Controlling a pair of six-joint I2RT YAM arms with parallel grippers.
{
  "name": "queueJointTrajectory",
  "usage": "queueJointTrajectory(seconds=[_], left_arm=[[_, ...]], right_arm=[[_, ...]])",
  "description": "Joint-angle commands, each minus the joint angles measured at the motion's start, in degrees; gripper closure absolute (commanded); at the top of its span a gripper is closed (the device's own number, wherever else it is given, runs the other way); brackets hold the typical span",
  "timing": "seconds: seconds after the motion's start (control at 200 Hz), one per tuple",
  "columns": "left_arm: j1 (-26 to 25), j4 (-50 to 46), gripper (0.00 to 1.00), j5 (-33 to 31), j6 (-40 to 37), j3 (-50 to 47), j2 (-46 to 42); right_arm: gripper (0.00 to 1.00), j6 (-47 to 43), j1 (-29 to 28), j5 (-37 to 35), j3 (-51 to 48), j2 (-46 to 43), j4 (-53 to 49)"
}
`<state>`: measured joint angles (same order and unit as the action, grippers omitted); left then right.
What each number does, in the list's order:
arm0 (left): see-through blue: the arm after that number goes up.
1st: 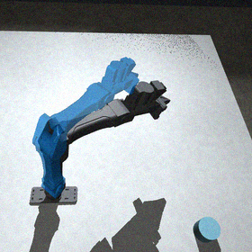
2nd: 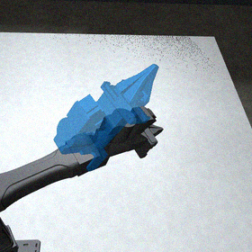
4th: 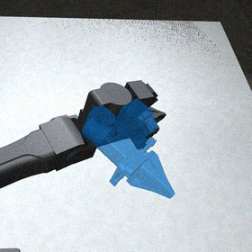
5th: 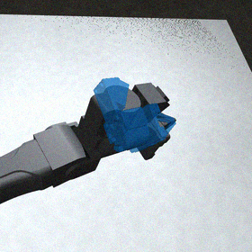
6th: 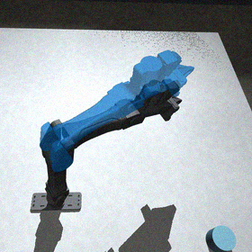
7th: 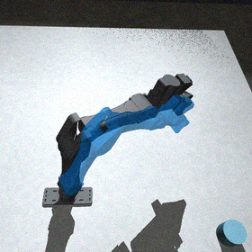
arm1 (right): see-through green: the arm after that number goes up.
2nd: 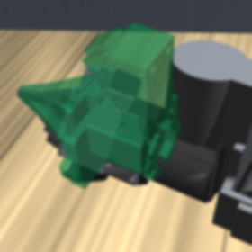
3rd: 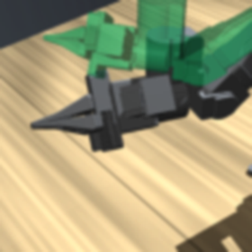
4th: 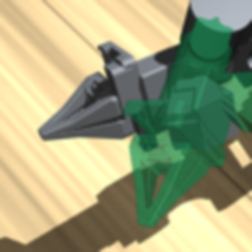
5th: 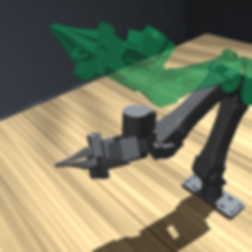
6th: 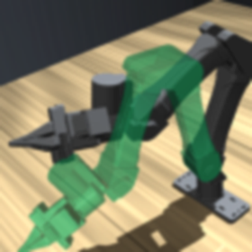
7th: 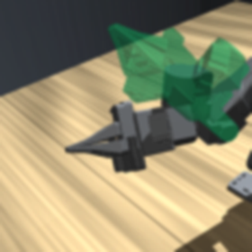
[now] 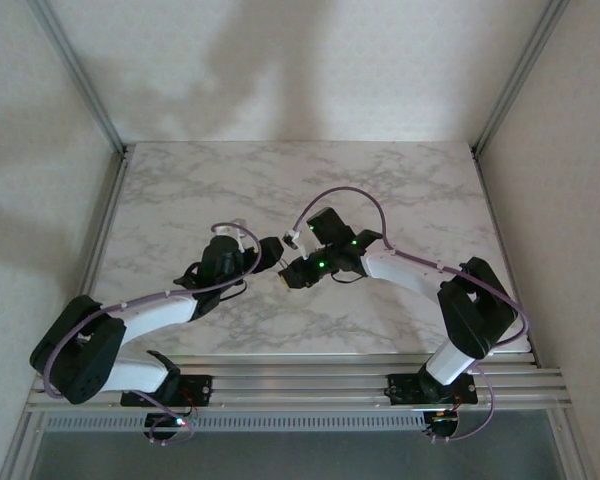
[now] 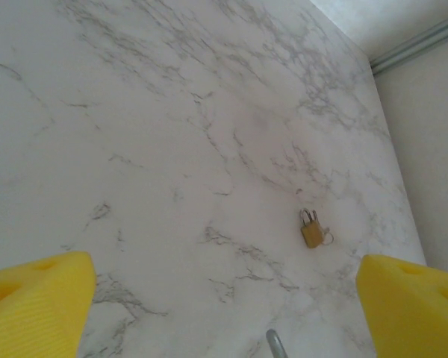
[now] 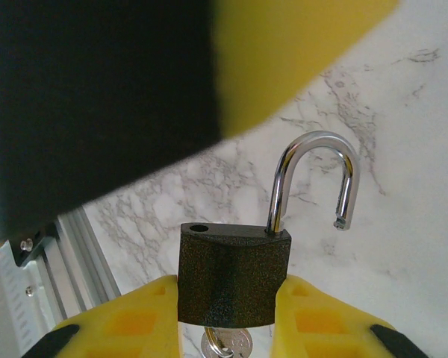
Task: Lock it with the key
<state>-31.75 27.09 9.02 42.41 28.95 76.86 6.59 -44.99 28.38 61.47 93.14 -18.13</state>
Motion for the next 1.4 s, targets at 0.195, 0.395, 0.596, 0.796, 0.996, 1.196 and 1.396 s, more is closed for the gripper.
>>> queueJointTrajectory(seconds=[0.195, 0.395, 0.596, 0.796, 0.996, 1.196, 1.396], left_arm=[[0.9, 4.37, 0.31, 9.24, 3.35, 2.25, 5.29], [0.99, 5.33, 0.39, 10.12, 4.03, 2.16, 6.01], [1.24, 6.96, 0.49, 11.84, 5.05, 2.04, 7.32], [1.52, 7.78, 0.56, 12.86, 5.79, 1.9, 8.13], [1.88, 8.58, 0.65, 13.62, 6.45, 1.64, 8.29], [2.22, 9.94, 0.74, 15.03, 7.41, 1.29, 8.81], [2.39, 10.78, 0.77, 16.03, 8.01, 1.2, 9.55]], right_arm=[[0.77, -1.56, -1.01, 1.22, -0.12, -0.68, 1.59], [0.77, -1.4, -1.06, 1.57, -0.41, -0.7, 2.31], [0.77, -1.32, -1.17, 2.0, -0.25, 0.02, 2.46], [0.78, -1.23, -1.5, 2.02, -0.29, 0.46, 2.75], [0.78, -1.05, -1.76, 2.47, -0.06, 0.98, 2.93], [0.78, -1.05, -2.19, 2.34, 0.48, 2.03, 2.91], [0.79, -1.09, -2.22, 1.32, 0.74, 1.87, 3.35]])
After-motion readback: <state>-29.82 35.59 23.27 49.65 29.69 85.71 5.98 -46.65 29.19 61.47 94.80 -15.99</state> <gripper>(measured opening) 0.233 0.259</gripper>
